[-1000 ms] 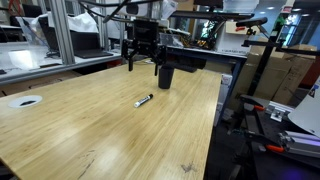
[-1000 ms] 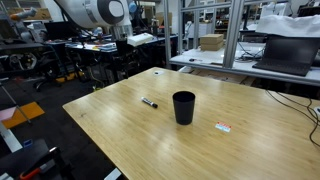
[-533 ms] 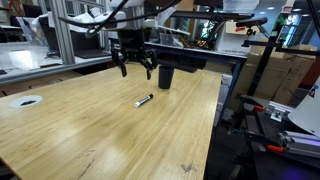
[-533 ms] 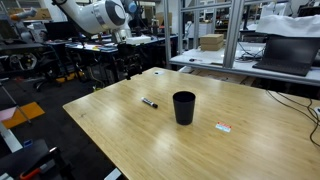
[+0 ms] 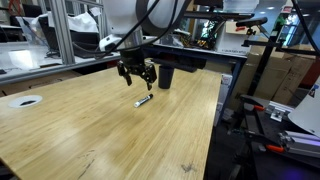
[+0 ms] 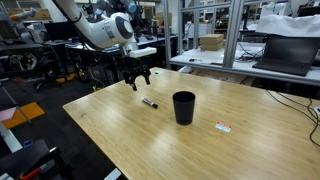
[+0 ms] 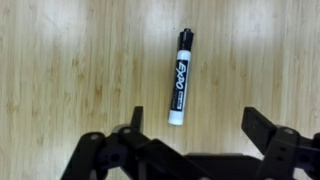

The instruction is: Put the marker in the cup

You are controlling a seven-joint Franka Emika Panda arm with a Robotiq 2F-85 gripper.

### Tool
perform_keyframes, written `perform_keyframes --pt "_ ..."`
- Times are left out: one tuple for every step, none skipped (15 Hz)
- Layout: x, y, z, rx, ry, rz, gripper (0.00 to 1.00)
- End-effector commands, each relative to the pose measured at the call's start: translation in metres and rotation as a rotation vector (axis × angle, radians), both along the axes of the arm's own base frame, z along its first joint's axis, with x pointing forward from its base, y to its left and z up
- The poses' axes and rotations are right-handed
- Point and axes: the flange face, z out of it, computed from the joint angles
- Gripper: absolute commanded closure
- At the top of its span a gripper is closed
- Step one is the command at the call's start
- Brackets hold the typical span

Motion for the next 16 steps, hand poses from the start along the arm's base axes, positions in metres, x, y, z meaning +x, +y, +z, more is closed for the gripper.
perform_keyframes --pt "0.007 0.003 -0.012 -0.034 -0.034 -0.023 0.00" --pt "0.007 0.003 -0.017 -0.039 -0.035 -0.031 0.00" --pt "0.008 0.003 -0.022 -0.040 -0.036 -0.038 0.00" --pt "0.008 0.003 -0.026 -0.038 -0.038 -0.048 0.00" --pt "0.008 0.001 -0.030 -0.036 -0.038 -0.057 0.00" --pt "0.009 0.001 -0.034 -0.033 -0.041 -0.064 0.00" --pt "0.009 0.000 -0.038 -0.026 -0.044 -0.068 0.00" --pt "0.010 -0.001 -0.041 -0.018 -0.050 -0.069 0.00" --pt "0.011 0.000 -0.044 -0.009 -0.054 -0.067 0.00" --pt "0.011 0.002 -0.044 0.013 -0.058 -0.046 0.00" --pt "0.006 0.001 -0.047 -0.006 -0.029 -0.062 0.00" --pt "0.006 0.002 -0.048 -0.003 -0.029 -0.061 0.00" --pt "0.005 0.002 -0.050 -0.004 -0.026 -0.060 0.00" --pt "0.005 0.003 -0.050 -0.004 -0.026 -0.060 0.00" --pt "0.005 0.003 -0.050 -0.004 -0.026 -0.060 0.00" --pt "0.005 0.003 -0.050 -0.004 -0.026 -0.060 0.00"
